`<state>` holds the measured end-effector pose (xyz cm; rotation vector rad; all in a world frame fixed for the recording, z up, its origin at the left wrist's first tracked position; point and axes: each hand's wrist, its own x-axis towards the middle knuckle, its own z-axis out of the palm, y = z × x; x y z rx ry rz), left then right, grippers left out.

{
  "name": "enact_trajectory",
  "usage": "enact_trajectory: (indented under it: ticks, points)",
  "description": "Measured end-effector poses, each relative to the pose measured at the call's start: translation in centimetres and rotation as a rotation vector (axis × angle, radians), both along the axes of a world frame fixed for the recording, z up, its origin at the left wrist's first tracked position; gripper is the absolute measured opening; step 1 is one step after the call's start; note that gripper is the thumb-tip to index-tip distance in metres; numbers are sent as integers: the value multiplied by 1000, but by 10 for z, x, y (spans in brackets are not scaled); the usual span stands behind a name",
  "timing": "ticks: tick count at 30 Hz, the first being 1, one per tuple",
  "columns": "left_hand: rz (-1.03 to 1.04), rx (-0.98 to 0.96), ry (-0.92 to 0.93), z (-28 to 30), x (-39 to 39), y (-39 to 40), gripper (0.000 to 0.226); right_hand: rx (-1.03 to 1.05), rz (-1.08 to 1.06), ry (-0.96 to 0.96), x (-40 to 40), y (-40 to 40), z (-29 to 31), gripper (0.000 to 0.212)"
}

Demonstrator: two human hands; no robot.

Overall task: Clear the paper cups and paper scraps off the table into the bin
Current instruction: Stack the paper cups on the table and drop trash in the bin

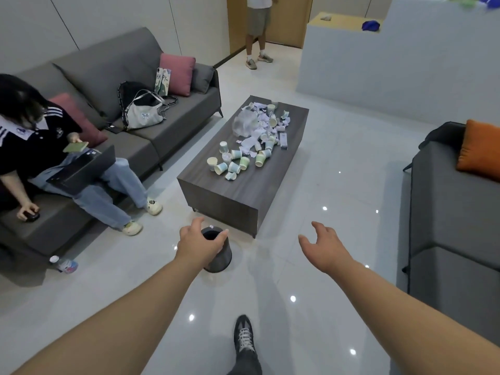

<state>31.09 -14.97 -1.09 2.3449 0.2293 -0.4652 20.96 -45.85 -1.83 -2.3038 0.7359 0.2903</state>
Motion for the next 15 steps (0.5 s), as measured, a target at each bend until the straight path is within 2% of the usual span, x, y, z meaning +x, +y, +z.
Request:
enact_trajectory:
  ticks: [8,15]
  points:
    - [-22,-65,1,-1,164,-70,89,53,-49,-81,167,-60,17,76]
    - [3,-54,-12,4,265,-133,89,69,17,-77,285,-123,18,76]
